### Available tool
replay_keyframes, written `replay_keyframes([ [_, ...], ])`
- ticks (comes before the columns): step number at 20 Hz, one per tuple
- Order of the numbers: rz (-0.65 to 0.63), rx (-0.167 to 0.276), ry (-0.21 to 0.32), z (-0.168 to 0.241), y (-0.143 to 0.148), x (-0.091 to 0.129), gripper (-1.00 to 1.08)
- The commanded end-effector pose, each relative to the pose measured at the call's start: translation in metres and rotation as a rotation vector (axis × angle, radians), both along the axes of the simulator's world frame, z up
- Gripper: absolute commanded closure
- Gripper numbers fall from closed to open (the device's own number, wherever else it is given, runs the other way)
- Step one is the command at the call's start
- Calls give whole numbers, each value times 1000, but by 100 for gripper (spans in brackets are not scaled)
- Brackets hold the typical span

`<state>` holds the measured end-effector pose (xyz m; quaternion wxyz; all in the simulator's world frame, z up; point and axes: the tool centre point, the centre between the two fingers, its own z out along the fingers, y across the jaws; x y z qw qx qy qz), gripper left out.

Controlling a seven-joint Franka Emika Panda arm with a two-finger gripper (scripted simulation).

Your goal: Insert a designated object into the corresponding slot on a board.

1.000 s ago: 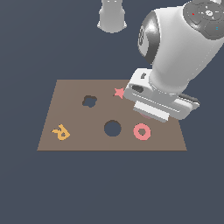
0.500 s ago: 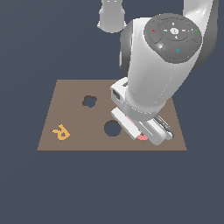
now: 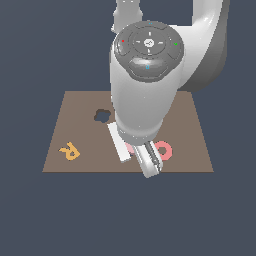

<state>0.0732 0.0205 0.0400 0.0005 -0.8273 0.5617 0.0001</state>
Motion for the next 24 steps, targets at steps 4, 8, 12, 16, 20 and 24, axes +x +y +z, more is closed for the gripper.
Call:
replay_keyframes([
  [4, -80, 0, 0, 1, -14, 1, 108],
  [8, -95, 0, 0, 1, -17, 1, 108],
  [12, -93, 0, 1, -4, -17, 0, 108],
  [16, -95, 0, 2, -9, -17, 0, -92],
  [20, -95, 0, 2, -9, -17, 0, -92],
  [24, -95, 0, 2, -9, -17, 0, -92],
])
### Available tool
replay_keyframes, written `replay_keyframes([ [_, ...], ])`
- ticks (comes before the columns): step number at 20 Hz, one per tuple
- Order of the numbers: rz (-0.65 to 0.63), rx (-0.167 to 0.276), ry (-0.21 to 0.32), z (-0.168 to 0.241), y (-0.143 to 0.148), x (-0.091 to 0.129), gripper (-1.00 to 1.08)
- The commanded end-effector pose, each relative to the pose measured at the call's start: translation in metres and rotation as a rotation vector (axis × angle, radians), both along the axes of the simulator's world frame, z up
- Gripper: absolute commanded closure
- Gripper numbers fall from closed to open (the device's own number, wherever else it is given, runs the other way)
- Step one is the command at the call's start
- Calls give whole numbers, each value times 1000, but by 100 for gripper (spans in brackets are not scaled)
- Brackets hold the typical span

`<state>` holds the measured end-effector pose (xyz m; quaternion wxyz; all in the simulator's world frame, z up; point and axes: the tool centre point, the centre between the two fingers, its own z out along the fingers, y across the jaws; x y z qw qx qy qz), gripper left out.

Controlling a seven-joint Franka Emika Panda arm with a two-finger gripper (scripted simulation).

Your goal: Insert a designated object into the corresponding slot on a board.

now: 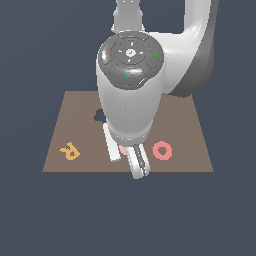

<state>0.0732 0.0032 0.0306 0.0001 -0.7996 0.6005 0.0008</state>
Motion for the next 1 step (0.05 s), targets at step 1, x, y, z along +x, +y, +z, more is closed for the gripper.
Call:
replay_keyframes([
  [1, 0, 0, 0, 0, 0, 0, -92],
])
